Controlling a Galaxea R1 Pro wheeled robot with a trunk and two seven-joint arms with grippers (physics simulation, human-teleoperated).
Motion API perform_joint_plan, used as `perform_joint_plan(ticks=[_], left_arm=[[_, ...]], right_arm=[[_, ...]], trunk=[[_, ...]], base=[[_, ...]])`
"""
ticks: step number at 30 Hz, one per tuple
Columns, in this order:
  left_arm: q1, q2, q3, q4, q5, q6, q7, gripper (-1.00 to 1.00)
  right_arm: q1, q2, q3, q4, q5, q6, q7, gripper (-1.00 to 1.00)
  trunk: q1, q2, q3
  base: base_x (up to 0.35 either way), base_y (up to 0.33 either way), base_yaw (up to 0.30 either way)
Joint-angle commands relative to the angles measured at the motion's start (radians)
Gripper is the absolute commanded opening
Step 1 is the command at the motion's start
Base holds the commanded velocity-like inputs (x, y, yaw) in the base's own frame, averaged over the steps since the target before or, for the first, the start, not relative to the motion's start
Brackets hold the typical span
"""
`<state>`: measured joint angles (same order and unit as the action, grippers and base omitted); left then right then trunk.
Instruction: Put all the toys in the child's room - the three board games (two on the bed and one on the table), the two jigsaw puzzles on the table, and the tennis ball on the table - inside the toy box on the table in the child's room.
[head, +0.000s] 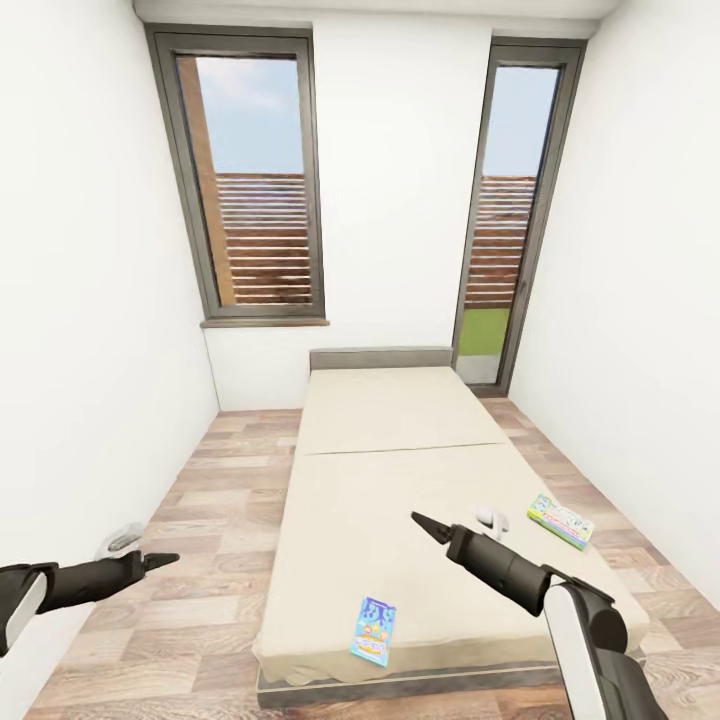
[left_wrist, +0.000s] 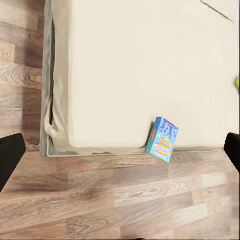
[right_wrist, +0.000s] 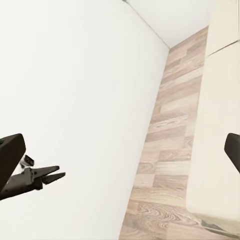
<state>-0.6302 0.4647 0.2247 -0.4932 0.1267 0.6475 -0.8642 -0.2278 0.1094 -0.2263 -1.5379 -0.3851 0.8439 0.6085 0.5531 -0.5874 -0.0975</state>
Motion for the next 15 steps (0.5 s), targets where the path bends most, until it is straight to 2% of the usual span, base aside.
perform_joint_plan(ticks=[1,4,15], left_arm=[[0.000,0.000,0.010,-0.008,0.000,0.012,-0.001,1.00],[0.000,0.000,0.028,-0.022,-0.001,0.020,0.005,1.00],[0.000,-0.003,0.038,-0.028,-0.004,0.008,0.015,1.00]], right_arm=[[-0.001,0.001,-0.003,0.000,0.000,0.006,0.004,1.00],[0.000,0.001,-0.003,0.002,0.001,0.005,0.004,1.00],[0.002,0.003,0.002,0.018,0.006,-0.005,-0.005,1.00]], trunk=[[0.000,-0.002,-0.002],[0.000,-0.002,-0.002],[0.043,-0.079,-0.037]], base=[[0.000,0.000,0.000],[0.000,0.000,0.000],[0.000,0.000,0.000]])
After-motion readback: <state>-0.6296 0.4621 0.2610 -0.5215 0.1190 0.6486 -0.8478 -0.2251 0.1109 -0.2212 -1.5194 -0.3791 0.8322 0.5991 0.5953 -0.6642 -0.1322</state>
